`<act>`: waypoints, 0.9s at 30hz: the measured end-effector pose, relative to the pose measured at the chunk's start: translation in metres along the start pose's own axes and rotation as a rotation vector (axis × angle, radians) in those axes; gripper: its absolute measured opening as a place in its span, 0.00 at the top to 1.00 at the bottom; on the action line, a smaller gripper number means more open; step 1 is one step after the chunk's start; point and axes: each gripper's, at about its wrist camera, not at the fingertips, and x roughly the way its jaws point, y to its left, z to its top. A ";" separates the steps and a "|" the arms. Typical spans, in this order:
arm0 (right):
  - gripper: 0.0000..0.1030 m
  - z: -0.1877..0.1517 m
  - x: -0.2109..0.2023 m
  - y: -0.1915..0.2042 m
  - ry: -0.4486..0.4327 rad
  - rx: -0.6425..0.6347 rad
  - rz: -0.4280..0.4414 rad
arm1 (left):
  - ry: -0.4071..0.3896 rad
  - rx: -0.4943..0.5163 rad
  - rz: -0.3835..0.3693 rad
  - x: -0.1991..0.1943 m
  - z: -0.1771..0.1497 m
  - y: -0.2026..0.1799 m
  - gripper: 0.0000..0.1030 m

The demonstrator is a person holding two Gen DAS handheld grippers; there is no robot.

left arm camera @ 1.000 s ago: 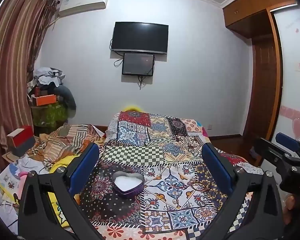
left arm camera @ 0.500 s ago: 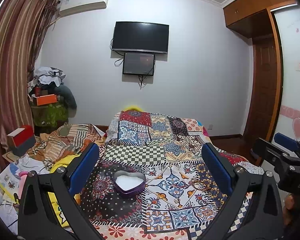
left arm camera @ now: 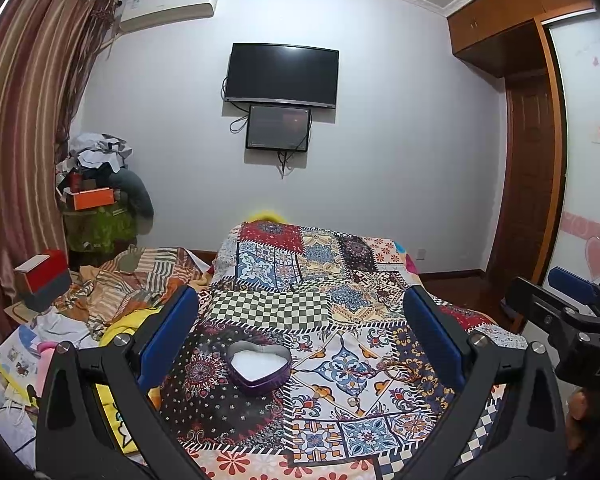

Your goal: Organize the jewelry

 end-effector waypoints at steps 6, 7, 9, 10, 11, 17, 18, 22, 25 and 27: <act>0.02 0.001 0.000 0.000 -0.001 -0.001 0.001 | -0.001 0.000 0.000 0.000 0.000 0.000 0.00; 0.02 0.000 0.000 0.000 -0.001 -0.001 0.001 | -0.002 0.000 0.000 0.000 0.000 0.000 0.00; 0.02 0.000 0.000 0.000 -0.001 0.000 0.002 | -0.004 0.004 0.003 0.000 0.001 0.000 0.00; 0.02 0.000 0.000 0.000 -0.001 -0.001 0.002 | -0.007 0.006 0.006 0.000 0.000 -0.001 0.00; 0.02 0.000 0.000 0.000 -0.002 -0.002 0.001 | -0.008 0.007 0.007 0.000 0.001 -0.001 0.00; 0.02 0.001 0.000 0.000 -0.002 -0.002 0.001 | -0.012 0.014 0.005 0.000 -0.001 -0.006 0.00; 0.02 0.000 -0.001 0.000 -0.003 -0.001 0.001 | -0.012 0.015 0.005 -0.001 -0.001 -0.007 0.00; 0.02 0.001 -0.001 0.000 -0.003 -0.001 0.001 | -0.013 0.015 0.004 -0.002 0.000 -0.006 0.00; 0.02 0.001 -0.001 0.000 -0.002 -0.001 0.002 | -0.014 0.014 0.004 -0.002 0.000 -0.006 0.00; 0.02 0.001 -0.001 0.001 -0.002 -0.002 0.000 | -0.014 0.014 0.005 -0.002 0.000 -0.006 0.00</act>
